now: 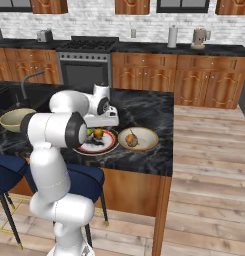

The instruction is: Take the fruits from the plate on the dining counter and place two fruits in each bowl.

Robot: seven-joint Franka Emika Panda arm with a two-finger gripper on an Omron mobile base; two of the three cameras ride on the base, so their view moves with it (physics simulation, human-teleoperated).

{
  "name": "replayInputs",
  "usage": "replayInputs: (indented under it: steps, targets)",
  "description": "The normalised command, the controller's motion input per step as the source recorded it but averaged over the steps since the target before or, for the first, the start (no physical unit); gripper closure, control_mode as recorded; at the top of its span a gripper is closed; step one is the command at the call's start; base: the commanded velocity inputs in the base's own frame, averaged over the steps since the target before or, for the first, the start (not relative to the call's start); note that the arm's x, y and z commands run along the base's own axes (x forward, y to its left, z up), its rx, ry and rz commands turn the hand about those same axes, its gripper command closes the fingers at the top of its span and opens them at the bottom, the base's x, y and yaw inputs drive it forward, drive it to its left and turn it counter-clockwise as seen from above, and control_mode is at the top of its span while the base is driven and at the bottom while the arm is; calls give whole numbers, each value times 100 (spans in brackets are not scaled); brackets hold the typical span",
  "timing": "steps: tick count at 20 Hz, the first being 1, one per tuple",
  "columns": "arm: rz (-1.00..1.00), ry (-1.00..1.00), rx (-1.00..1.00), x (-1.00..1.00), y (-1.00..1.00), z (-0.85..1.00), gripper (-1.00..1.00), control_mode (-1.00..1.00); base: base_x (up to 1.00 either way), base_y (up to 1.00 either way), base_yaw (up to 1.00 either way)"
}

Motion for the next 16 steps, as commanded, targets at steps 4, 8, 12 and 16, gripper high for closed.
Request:
replayInputs:
  steps: [4, 8, 12, 16]
  targets:
    - [16, 2, 3, 7, 63, -8, -100, -100, 0, 0, 0]
    - [3, 2, 0, 23, 17, 0, -100, -100, 0, 0, 0]
    - [0, 0, 0, 37, 0, 0, -100, -100, 0, 0, 0]
    - [0, 2, 0, 42, 0, 0, -100, -100, 0, 0, 0]
